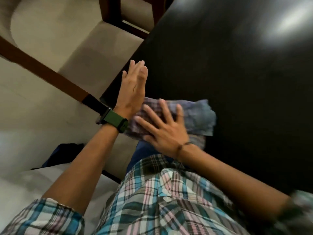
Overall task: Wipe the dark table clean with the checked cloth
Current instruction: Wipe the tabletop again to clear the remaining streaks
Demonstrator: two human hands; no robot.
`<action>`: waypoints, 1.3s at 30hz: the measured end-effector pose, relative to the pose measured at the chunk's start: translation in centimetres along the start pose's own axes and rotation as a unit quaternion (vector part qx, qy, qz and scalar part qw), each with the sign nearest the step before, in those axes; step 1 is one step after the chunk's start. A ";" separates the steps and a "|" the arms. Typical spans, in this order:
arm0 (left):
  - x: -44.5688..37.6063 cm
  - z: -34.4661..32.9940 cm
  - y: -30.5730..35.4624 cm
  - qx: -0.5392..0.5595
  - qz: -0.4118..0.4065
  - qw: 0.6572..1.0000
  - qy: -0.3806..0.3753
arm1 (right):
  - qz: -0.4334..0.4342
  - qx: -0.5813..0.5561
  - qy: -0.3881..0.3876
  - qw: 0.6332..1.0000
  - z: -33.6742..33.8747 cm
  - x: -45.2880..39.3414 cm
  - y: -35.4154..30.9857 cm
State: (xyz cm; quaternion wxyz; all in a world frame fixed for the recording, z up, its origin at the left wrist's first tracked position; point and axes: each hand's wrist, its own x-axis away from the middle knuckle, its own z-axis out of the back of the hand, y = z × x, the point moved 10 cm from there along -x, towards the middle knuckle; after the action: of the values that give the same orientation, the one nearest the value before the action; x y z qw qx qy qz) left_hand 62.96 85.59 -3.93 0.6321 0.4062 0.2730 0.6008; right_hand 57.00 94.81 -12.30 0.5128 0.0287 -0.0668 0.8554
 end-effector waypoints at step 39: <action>6.1 -23.6 14.5 -0.097 -0.258 0.896 -0.347 | -0.299 -0.070 0.024 0.951 -1.1 16.1 9.4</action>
State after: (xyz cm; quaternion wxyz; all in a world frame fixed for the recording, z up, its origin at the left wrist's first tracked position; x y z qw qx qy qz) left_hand 36.31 95.20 -3.17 0.8558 0.4409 0.0722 0.2608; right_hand 41.17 104.64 -12.31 0.7476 -0.0089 -0.1022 0.6562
